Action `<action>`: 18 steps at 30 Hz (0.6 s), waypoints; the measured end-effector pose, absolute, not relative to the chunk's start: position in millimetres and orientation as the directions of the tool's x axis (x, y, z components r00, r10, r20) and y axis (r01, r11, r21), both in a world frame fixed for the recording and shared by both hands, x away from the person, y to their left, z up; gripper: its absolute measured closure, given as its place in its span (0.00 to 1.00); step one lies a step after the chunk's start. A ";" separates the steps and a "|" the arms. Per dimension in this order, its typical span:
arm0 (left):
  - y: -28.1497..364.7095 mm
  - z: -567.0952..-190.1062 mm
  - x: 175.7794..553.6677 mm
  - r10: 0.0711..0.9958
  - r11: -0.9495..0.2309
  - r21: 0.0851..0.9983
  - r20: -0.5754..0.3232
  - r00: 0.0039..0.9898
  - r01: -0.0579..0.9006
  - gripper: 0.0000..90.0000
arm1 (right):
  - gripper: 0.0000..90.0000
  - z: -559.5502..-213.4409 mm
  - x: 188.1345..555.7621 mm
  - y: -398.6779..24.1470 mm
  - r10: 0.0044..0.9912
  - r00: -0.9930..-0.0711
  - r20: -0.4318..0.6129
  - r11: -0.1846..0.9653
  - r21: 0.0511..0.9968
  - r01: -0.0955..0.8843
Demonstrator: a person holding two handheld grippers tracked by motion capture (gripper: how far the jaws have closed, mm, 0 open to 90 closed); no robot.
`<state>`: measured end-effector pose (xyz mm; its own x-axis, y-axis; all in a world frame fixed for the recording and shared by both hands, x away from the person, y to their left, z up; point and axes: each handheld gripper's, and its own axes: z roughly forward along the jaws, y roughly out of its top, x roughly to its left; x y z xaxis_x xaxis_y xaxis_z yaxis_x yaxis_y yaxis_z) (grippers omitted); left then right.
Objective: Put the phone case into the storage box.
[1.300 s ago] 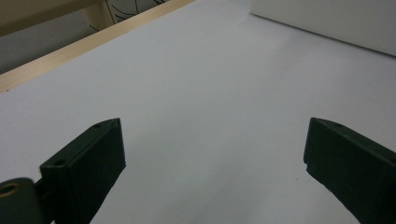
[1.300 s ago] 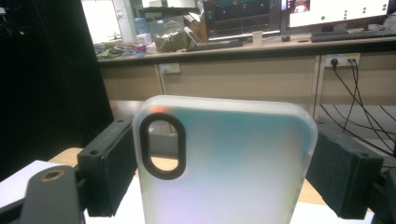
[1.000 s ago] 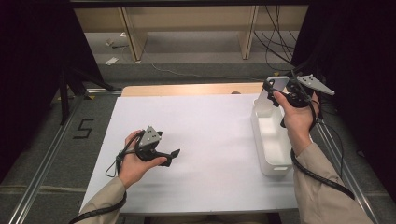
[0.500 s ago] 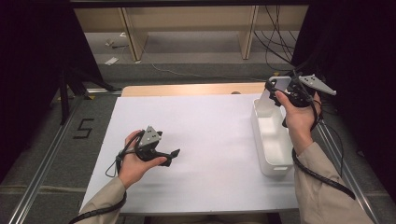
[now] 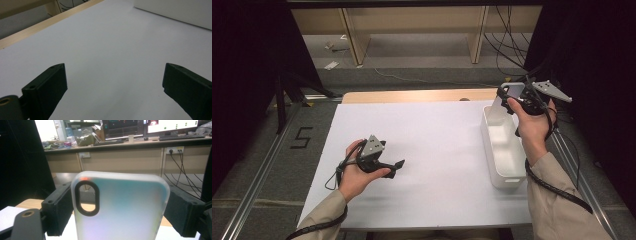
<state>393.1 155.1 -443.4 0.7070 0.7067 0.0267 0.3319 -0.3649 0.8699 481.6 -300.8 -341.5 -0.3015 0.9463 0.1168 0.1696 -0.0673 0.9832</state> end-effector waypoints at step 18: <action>155.2 -443.4 393.0 0.707 -0.364 0.870 0.026 0.706 0.332 0.05 | 0.20 -345.6 485.4 -304.9 0.951 -0.288 0.108 -0.058 0.983 0.177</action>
<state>393.0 155.2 -443.4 0.7065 0.7073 0.0264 0.3321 -0.3642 0.8701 485.4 -304.9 -345.6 -0.2880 0.9515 0.1082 0.1768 -0.0582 0.9825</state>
